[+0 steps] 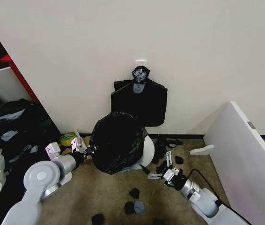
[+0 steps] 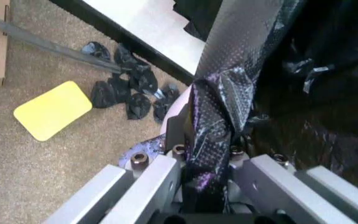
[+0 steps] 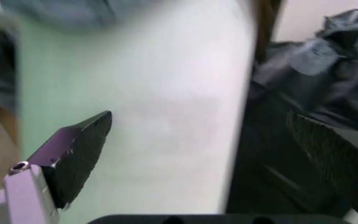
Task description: Place the garbage bag over the trash bin.
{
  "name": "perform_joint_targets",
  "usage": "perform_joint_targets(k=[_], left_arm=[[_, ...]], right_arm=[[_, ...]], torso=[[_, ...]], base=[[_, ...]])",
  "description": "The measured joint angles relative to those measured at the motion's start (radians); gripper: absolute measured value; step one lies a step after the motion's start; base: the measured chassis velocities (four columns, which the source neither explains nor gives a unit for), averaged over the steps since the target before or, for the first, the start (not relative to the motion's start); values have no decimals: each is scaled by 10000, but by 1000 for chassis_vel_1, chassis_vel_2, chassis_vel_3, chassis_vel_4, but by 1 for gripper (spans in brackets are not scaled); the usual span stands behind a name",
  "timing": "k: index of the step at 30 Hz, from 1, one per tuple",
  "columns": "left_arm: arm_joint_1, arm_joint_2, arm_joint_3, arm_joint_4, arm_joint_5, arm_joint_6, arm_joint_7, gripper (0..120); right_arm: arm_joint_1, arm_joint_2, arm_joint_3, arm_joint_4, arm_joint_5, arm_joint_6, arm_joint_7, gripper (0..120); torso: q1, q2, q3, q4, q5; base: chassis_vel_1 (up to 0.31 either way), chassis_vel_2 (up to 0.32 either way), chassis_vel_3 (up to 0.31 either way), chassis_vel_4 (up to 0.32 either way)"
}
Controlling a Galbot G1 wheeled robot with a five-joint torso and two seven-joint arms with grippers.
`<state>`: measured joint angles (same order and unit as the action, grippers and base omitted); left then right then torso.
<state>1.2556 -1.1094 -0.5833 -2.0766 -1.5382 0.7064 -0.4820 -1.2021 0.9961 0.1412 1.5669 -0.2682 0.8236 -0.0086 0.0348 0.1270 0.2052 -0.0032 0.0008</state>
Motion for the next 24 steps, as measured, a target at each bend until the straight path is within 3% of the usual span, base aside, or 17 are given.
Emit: perform_joint_targets(k=[8, 13, 16, 24], left_arm=[[-39, 49, -95, -17, -67, 1, -1, 0], [-20, 44, -85, 2, -26, -12, -1, 0], [-2, 23, -76, -49, -16, -15, -2, 0], [144, -10, -114, -302, -8, -26, -3, 0]], right_arm=[[-129, -192, 514, 311, -136, 1, 269, 100], [-504, -363, 212, 1147, 3334, 1, -1709, 100], [-587, -334, 72, 1418, 4293, 1, -2415, 100], [-651, -56, -137, 1423, 2987, 0, -2086, 100]], torso=[[0, 0, 0, 0, -1], [0, 0, 0, -1, -1], [0, 0, 0, -1, -3], [0, 0, 0, 0, 0]], base=[[0, 0, 0, 0], [0, 0, 0, 0], [0, 0, 0, 0], [0, 0, 0, 0]])
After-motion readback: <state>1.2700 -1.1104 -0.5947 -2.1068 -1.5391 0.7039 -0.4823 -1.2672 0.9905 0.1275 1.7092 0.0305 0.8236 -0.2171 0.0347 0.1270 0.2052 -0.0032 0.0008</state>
